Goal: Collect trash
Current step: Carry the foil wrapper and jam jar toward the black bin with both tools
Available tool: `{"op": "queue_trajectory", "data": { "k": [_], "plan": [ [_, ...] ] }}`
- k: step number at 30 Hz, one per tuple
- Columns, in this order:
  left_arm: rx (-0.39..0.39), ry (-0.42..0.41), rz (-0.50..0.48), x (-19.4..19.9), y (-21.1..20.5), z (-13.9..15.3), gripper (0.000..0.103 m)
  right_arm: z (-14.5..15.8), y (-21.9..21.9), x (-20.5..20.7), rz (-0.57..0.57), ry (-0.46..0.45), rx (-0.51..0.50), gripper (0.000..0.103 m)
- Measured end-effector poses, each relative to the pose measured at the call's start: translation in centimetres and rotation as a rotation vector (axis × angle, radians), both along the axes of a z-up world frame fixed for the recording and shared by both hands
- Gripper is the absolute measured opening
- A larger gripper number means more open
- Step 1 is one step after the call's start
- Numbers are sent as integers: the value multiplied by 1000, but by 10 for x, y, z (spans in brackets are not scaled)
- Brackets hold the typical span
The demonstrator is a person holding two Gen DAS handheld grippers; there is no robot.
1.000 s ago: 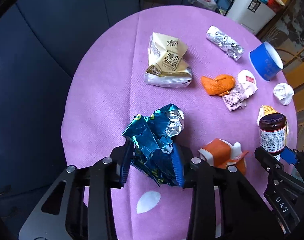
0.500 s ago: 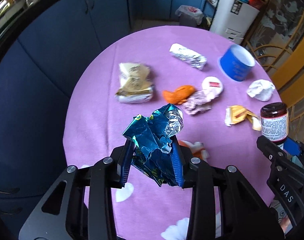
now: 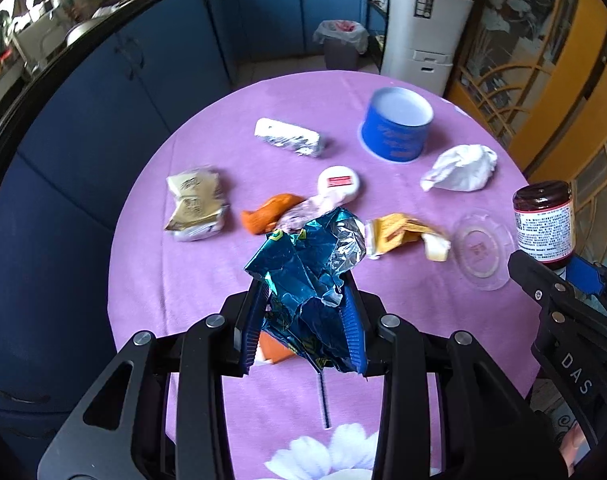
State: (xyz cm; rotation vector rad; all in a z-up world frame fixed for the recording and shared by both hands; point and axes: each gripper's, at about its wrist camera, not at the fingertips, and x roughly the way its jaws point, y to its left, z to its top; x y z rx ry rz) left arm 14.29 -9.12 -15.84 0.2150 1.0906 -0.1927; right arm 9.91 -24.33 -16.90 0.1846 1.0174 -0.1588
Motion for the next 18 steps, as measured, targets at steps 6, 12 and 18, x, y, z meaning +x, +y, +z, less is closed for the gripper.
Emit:
{"op": "queue_trajectory", "data": {
  "k": [6,12,18],
  "plan": [
    [21,-8,-48,-3,-32,2,37,0,-27,-8,-47,-10,18,42],
    [41,-13,-101,-9,-62,2,37,-2,-59,-18,-101,-10,39,42],
    [63,-16,-153,-13,-94,1,37,-4,-86,-29,-151,-14,52,42]
  ]
}}
